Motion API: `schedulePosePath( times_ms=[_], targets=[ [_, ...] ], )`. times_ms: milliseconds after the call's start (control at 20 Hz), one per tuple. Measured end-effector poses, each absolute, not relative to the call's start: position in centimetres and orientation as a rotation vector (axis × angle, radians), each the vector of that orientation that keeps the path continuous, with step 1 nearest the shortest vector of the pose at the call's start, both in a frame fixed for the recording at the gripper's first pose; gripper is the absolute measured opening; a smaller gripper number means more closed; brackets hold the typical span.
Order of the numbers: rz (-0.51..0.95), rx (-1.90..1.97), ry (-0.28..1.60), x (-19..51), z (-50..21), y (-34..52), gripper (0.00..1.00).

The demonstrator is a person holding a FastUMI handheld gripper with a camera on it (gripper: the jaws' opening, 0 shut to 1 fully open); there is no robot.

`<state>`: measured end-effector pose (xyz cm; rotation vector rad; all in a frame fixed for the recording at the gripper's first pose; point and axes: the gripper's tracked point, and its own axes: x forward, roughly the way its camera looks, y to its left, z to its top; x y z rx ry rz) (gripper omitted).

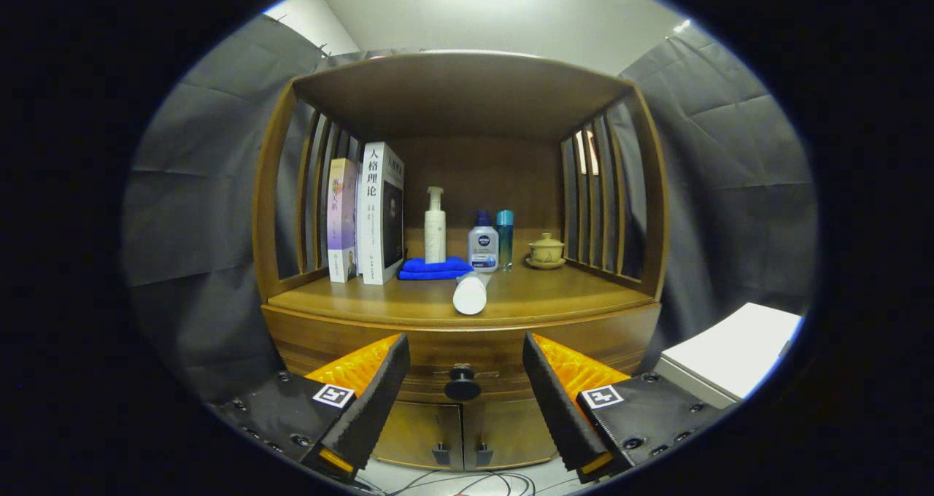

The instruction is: Pull open the drawer, take out the items inside it, and place them on the countertop above the cabinet.

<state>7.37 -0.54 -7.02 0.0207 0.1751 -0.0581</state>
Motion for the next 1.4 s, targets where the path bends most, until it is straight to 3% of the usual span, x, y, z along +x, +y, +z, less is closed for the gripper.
schedulePosePath(
  times_ms=[550, 1400],
  targets=[
    [-0.090, 0.008, 0.130, -0.1, -2.8, -1.4, 0.97],
    [-0.007, -0.012, 0.090, -1.3, -1.2, -0.6, 0.98]
  ],
)
